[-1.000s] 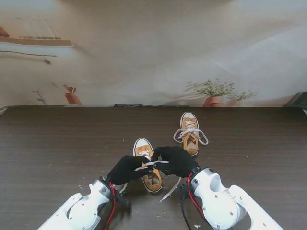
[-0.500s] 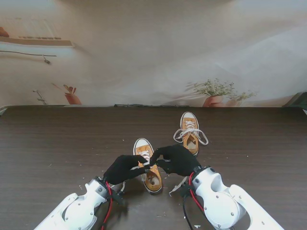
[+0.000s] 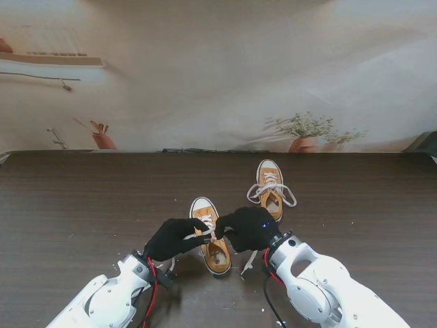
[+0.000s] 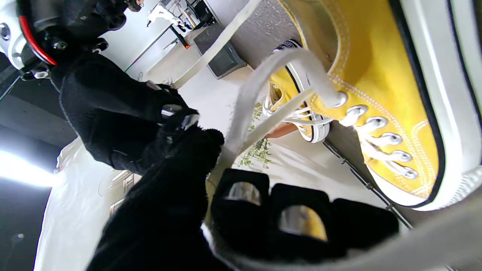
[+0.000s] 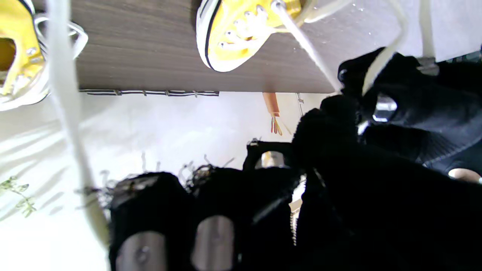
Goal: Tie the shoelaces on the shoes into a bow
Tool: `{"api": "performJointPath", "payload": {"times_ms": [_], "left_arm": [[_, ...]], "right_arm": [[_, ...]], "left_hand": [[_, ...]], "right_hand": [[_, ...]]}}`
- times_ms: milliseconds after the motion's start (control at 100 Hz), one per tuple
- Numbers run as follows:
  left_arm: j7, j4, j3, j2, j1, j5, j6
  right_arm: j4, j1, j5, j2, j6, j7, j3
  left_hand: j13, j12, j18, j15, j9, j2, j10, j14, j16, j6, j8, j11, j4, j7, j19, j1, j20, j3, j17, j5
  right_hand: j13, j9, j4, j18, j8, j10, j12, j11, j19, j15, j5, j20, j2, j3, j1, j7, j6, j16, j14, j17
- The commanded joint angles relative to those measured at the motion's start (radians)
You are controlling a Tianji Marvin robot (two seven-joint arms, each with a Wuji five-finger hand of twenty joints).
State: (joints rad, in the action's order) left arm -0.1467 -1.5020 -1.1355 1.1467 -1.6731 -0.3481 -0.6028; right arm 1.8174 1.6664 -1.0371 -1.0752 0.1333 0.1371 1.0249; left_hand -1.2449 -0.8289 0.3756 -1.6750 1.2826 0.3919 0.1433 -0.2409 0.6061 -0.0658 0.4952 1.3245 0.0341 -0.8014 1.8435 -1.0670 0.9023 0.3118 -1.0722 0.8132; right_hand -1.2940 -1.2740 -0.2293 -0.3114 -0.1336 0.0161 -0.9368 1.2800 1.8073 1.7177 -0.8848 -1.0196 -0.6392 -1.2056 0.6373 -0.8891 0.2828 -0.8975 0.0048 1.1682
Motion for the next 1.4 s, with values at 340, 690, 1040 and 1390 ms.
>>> {"api": "performJointPath", "payload": {"times_ms": [340, 690, 1040, 1390], "left_arm": [[0.037, -0.019, 0.002, -0.007, -0.006, 0.017, 0.009], [0.069, -0.03, 0.003, -0.016, -0.004, 0.018, 0.024], [0.075, -0.032, -0.001, -0.02, -0.015, -0.002, 0.034], [-0.012, -0.061, -0.061, -0.011, -0.07, -0.1, 0.041]], "right_arm": [[-0.068, -0.04, -0.07, 0.013, -0.144, 0.011, -0.077], [-0.165, -0.046, 0.125, -0.028, -0.169, 0.105, -0.102], [-0.181, -0.031, 0.155, -0.04, -0.122, 0.167, -0.08], [-0.144, 0.008, 0.154, -0.036, -0.066, 0.162, -0.046]], "left_hand": [[-0.023, -0.013, -0.212, -0.041, 0.062, -0.03, 0.092, -0.031, 0.029, 0.066, -0.014, 0.041, -0.013, -0.008, 0.251, -0.061, -0.016, -0.001, -0.033, -0.013], [-0.023, -0.013, -0.209, -0.041, 0.061, -0.032, 0.092, -0.031, 0.029, 0.065, -0.023, 0.041, -0.014, -0.004, 0.251, -0.063, -0.017, -0.006, -0.032, -0.013], [-0.023, -0.014, -0.206, -0.039, 0.059, -0.033, 0.093, -0.034, 0.029, 0.064, -0.034, 0.041, -0.015, 0.0, 0.251, -0.064, -0.018, -0.012, -0.032, -0.013], [-0.023, -0.02, -0.21, -0.037, 0.048, -0.058, 0.083, -0.029, 0.029, -0.027, -0.244, 0.04, -0.005, 0.177, 0.251, -0.045, -0.025, -0.097, -0.032, -0.041]], "right_hand": [[-0.022, 0.137, 0.119, 0.049, -0.117, 0.021, -0.031, 0.029, 0.251, 0.006, 0.474, 0.172, 0.186, 0.052, -0.1, 0.226, -0.045, 0.124, -0.075, 0.019], [0.128, 0.612, 0.135, -0.157, 0.012, -0.062, 0.125, -0.115, -0.222, -0.47, 0.795, 0.197, 0.194, 0.094, -0.261, 0.294, -0.079, 0.432, 0.163, -0.375], [0.629, 0.959, 0.135, -0.089, 0.13, -0.094, 0.582, -0.557, -0.812, -1.273, 0.765, 0.465, 0.173, 0.111, -0.296, 0.574, 0.031, 0.595, 0.232, -0.937], [0.697, 0.976, 0.138, -0.047, -0.038, -0.044, 0.642, -0.7, -0.922, -1.512, 0.717, 0.594, 0.162, 0.109, -0.294, 0.911, 0.088, 0.722, 0.227, -0.992]]}}
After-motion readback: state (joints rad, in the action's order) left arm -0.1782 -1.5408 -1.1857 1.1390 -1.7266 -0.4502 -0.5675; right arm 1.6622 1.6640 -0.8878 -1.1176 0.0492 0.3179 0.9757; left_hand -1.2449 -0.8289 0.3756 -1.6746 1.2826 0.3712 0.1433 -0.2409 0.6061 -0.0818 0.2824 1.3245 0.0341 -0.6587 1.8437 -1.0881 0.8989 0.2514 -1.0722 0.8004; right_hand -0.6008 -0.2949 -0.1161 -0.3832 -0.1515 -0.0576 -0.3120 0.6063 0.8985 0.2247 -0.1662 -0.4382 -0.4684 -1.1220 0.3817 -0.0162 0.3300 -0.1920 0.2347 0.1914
